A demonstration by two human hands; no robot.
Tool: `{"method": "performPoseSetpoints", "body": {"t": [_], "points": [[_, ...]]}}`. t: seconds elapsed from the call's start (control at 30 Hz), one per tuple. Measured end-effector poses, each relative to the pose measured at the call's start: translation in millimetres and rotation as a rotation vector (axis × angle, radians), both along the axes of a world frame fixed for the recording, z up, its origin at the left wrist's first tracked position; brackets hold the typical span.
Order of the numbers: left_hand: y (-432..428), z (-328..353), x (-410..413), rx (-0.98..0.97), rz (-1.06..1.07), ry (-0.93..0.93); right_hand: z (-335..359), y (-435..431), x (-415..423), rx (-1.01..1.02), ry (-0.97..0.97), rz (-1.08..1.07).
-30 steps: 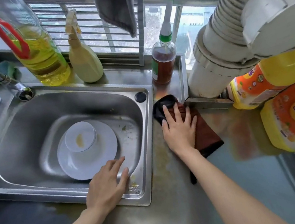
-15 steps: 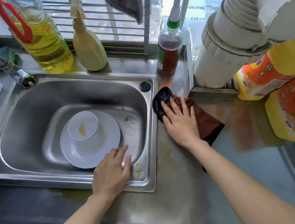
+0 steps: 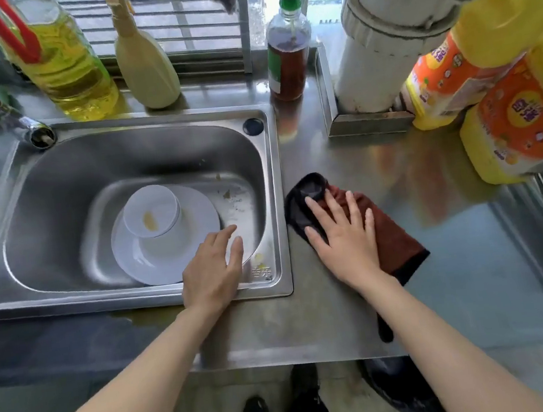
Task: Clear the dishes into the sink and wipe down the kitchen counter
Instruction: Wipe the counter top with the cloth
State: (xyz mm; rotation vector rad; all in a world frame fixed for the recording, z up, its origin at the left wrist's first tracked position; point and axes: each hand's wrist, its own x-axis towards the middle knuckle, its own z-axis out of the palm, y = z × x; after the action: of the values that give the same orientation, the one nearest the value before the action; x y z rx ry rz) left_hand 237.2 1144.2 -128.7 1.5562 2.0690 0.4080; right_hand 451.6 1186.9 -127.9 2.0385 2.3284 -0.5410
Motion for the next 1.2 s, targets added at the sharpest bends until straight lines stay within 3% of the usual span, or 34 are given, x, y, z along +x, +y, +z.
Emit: {"method": "performPoseSetpoints", "body": {"t": [0.13,0.27,0.37,0.5,0.57,0.77,0.87,1.03,1.2], "points": [[-5,7,-7,0.095,0.127,-0.347,0,-41,-21,0.119,0.152,0.014],[-9,11,-13,0.096,0.105,-0.489,-5,-98,-3,0.143,0.243,0.142],[-21,18,-18,0.105,0.001,-0.456,-9,-94,25,0.156,0.04,0.172],[-41,30,-31,0.199,0.054,-0.445,-4,-88,18,0.061,-0.127,-0.28],[-53,31,-40,0.247,0.095,-0.422,-2,-106,-10,0.059,-0.14,-0.333],[-82,26,-50,0.345,0.056,-0.328,-6,-148,-48,0.137,0.05,-0.119],[-88,28,-42,0.35,-0.055,-0.322,-4,-129,-5,0.119,-0.096,-0.072],[-90,25,-9,0.312,-0.281,-0.2,3,-92,49,-0.013,-0.172,-0.404],[-87,21,69,0.319,-0.637,0.003,1,-127,57,0.033,-0.185,-0.164]]}}
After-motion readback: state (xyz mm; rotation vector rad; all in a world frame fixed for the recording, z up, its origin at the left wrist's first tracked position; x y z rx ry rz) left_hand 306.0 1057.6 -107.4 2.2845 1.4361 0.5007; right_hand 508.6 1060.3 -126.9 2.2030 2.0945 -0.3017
